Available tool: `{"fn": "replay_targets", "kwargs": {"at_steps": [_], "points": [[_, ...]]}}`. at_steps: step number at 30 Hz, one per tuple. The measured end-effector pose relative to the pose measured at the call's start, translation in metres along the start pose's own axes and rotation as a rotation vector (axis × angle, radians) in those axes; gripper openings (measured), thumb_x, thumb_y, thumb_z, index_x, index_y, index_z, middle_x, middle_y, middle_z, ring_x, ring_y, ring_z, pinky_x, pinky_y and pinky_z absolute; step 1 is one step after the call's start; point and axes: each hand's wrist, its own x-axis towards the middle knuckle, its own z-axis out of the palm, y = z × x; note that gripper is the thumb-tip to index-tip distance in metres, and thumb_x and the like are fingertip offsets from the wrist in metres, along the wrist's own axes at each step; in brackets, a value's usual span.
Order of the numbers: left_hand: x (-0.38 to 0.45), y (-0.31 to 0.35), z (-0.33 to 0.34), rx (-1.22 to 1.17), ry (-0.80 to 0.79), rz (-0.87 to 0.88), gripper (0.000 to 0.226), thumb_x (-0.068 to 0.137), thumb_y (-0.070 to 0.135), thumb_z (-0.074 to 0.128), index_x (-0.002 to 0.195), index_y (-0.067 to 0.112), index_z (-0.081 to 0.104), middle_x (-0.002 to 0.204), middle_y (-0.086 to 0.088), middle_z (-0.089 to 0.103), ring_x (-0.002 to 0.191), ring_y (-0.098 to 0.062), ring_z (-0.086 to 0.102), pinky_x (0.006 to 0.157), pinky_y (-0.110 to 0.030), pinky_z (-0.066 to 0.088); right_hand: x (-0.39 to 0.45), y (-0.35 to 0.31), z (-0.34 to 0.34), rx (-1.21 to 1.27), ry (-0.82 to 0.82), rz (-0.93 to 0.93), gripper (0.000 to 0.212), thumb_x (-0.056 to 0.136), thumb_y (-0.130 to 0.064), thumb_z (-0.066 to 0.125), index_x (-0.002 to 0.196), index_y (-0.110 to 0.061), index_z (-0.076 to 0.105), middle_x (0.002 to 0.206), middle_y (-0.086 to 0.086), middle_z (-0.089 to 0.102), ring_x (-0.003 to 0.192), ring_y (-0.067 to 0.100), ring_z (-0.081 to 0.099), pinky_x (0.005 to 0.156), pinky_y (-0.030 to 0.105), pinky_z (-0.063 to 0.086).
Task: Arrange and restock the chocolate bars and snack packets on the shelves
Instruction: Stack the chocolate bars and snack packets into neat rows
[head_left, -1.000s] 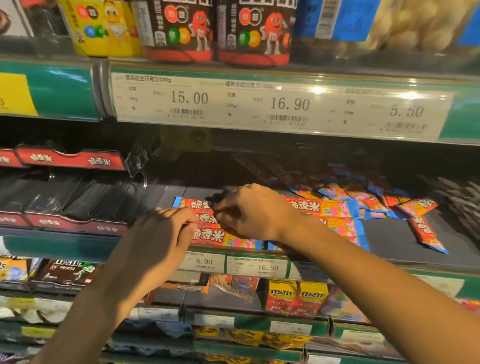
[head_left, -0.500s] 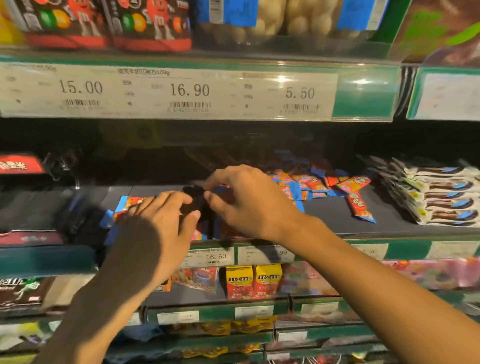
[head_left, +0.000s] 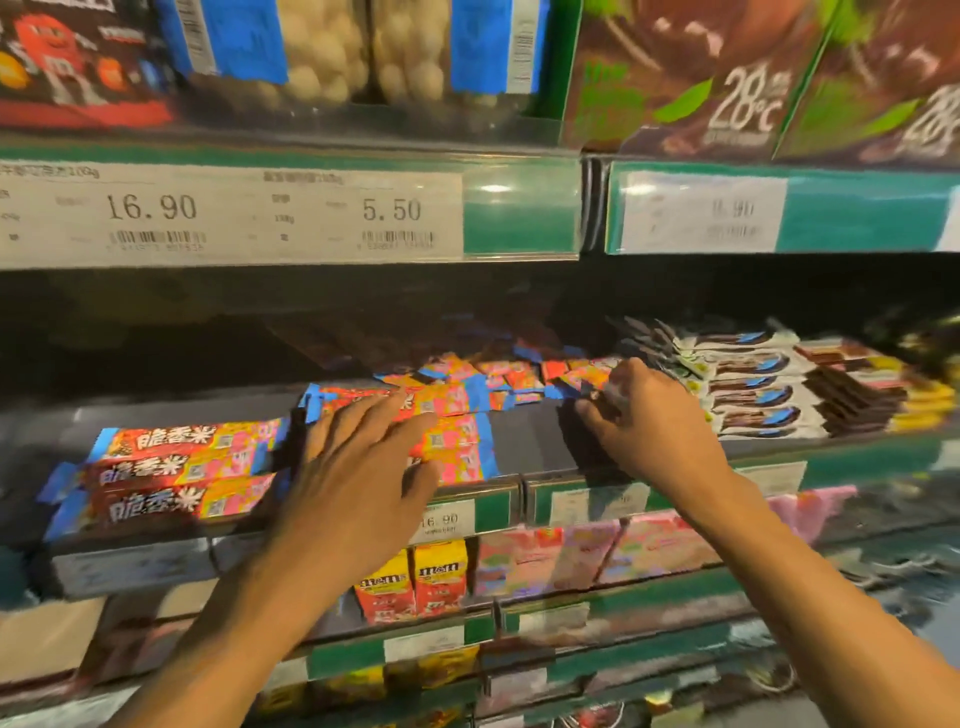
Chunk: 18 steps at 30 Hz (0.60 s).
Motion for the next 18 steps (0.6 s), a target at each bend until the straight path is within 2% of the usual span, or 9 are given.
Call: {"fn": "replay_targets", "kwargs": {"at_steps": [3, 5, 7, 10, 15, 18], "points": [[0.002, 0.004, -0.003, 0.012, -0.008, -0.024, 0.071, 0.08, 0.061, 0.013, 0.146, 0.043, 0.03, 0.157, 0.015, 0.02, 0.143, -0.009, 0.008, 0.116, -0.033, 0.003, 0.011, 0.006, 0.008, -0.069, -0.07, -0.001, 0.06, 0.093, -0.057, 0.051, 0.141, -0.022, 0.043, 0.122, 0.02, 0.059, 0.115, 0.041, 0.054, 0.086, 0.043, 0.047], [0.004, 0.007, -0.005, 0.014, -0.027, -0.04, 0.059, 0.09, 0.057, 0.022, 0.147, 0.043, 0.027, 0.158, 0.015, 0.015, 0.145, -0.01, 0.007, 0.117, -0.035, 0.003, 0.02, 0.005, 0.011, -0.089, -0.139, 0.005, 0.06, 0.096, -0.061, 0.04, 0.148, -0.033, 0.036, 0.138, 0.02, 0.05, 0.125, 0.042, 0.047, 0.099, 0.047, 0.043], [0.006, 0.01, -0.006, 0.03, -0.036, -0.04, 0.051, 0.098, 0.051, 0.034, 0.147, 0.042, 0.025, 0.159, 0.014, 0.013, 0.145, -0.011, 0.006, 0.118, -0.036, 0.004, 0.024, 0.004, 0.012, -0.108, -0.235, 0.001, 0.055, 0.098, -0.063, 0.033, 0.148, -0.038, 0.035, 0.143, 0.017, 0.046, 0.132, 0.04, 0.042, 0.104, 0.05, 0.036], [0.008, 0.012, -0.004, 0.023, 0.003, -0.041, 0.052, 0.098, 0.048, 0.041, 0.147, 0.042, 0.025, 0.157, 0.014, 0.015, 0.145, -0.011, 0.008, 0.116, -0.036, 0.003, 0.018, 0.007, 0.011, -0.098, -0.232, -0.03, 0.051, 0.097, -0.064, 0.032, 0.142, -0.04, 0.043, 0.135, 0.009, 0.057, 0.128, 0.035, 0.047, 0.1, 0.047, 0.037], [0.014, 0.026, 0.003, -0.015, 0.088, 0.03, 0.047, 0.094, 0.043, 0.048, 0.14, 0.04, 0.039, 0.157, 0.009, 0.021, 0.142, -0.013, 0.012, 0.111, -0.034, 0.003, 0.003, 0.007, 0.007, -0.04, -0.061, -0.074, 0.039, 0.092, -0.064, 0.047, 0.115, -0.035, 0.06, 0.1, 0.001, 0.071, 0.099, 0.03, 0.064, 0.082, 0.039, 0.051], [0.02, 0.038, 0.002, -0.01, 0.12, 0.073, 0.046, 0.089, 0.042, 0.046, 0.135, 0.04, 0.044, 0.156, 0.009, 0.026, 0.137, -0.01, 0.012, 0.108, -0.032, 0.004, 0.005, 0.009, 0.003, -0.029, -0.016, -0.027, 0.035, 0.087, -0.058, 0.06, 0.105, -0.028, 0.059, 0.098, 0.002, 0.072, 0.093, 0.029, 0.066, 0.075, 0.037, 0.055]]}}
